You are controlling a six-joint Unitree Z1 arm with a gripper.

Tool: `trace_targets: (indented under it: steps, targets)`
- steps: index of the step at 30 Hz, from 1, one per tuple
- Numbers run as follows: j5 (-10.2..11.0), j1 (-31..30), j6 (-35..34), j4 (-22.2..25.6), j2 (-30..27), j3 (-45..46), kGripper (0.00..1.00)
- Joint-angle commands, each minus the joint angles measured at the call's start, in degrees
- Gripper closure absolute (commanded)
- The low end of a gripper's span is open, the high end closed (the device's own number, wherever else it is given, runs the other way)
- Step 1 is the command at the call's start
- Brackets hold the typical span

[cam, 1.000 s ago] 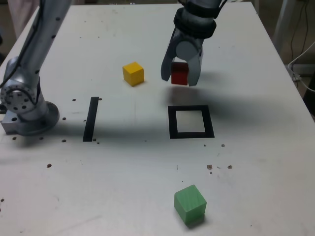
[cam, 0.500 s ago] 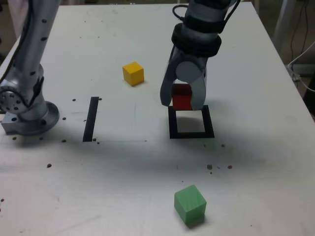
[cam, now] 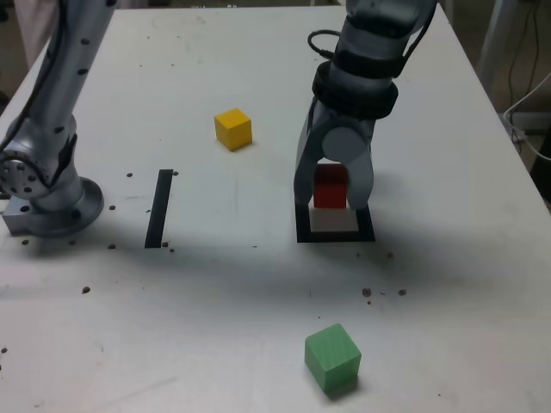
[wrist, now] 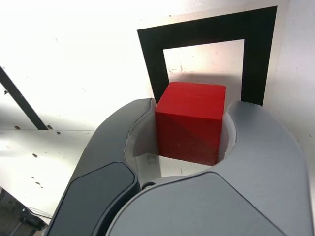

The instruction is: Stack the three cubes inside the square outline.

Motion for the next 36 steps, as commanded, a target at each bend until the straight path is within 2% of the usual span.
trace_targets:
  steps: [1,15,17,22,24,31,36]
  targets:
    - [-0.1,0.4,-0.2,-1.1,0.6,1.0,0.71]
    - [-0.9,1.3,0.1,-5.3,1.7,4.3,0.68]
    - [-1.1,1.4,0.2,-5.4,1.8,4.5,0.59]
    - [-1.4,1.6,0.5,-5.8,1.8,5.4,0.12]
    - [-1.5,1.6,0.5,-6.0,1.8,5.6,0.02]
    - [-1.2,1.7,0.5,-6.3,0.6,5.9,0.01]
    - [0.4,1.7,0.0,-6.0,-2.4,7.2,0.01]
